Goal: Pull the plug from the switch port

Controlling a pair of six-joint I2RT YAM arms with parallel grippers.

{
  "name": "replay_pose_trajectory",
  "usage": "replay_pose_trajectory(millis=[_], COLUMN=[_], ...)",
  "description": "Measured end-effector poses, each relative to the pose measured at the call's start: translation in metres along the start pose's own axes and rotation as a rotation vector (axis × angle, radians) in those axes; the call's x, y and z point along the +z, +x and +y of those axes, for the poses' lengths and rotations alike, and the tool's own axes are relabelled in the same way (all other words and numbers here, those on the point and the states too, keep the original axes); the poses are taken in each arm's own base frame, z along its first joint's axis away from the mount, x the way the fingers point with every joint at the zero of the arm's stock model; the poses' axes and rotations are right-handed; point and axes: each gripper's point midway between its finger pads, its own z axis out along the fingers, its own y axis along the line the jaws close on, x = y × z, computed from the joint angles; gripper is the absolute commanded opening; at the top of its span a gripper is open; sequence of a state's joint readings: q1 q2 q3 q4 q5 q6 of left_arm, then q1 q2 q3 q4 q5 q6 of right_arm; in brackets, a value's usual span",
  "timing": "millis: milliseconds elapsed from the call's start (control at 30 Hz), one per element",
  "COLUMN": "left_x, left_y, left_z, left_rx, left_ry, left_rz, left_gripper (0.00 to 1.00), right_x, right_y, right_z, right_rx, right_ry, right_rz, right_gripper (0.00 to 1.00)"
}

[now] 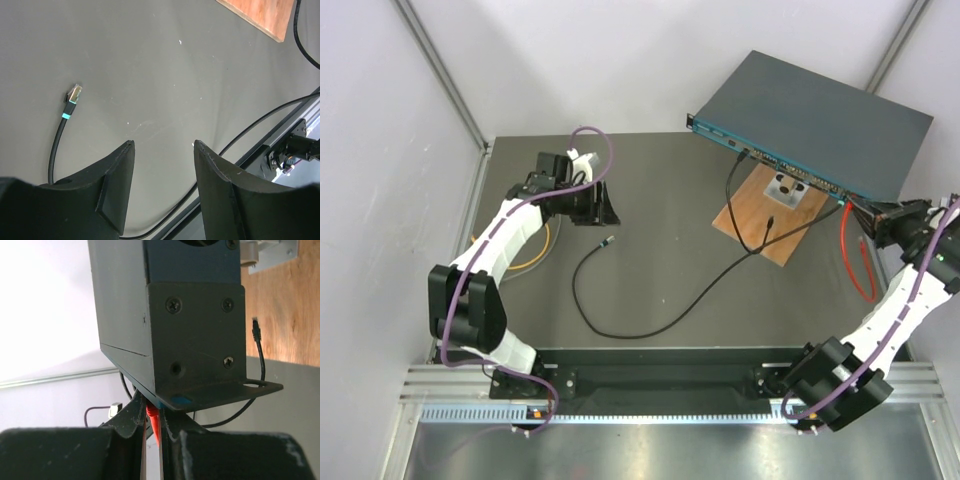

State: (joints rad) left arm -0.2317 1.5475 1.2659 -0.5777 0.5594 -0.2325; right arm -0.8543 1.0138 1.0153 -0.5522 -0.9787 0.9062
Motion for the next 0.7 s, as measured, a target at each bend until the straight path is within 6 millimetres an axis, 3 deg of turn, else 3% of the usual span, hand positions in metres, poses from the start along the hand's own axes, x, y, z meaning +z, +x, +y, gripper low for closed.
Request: replay_pose_trajectory(millis=[167,433,700], left_x=[0.000,-0.001,0.000], left_y=[-0.001,-0.002,-0.003], left_z=[0.000,0.000,0.001], left_rx=[-0.002,-0.002,-0.007], left_ry=[0.003,0.007,0.007], left_rz=[-0.001,-0.003,-0.001], left_gripper=[0.56,0.56,0.56], right_x=[-0.002,0.003,0.008], right_y=[0.000,0.003,0.009], right_z=[0.001,0.009,0.018], right_rx=[0.021,-0.098,-0.117], right_ry=[0.045,0.071,0.108], right_rz=[0.031,0.045,-0.046], right_gripper=[0.00,0.00,0.00])
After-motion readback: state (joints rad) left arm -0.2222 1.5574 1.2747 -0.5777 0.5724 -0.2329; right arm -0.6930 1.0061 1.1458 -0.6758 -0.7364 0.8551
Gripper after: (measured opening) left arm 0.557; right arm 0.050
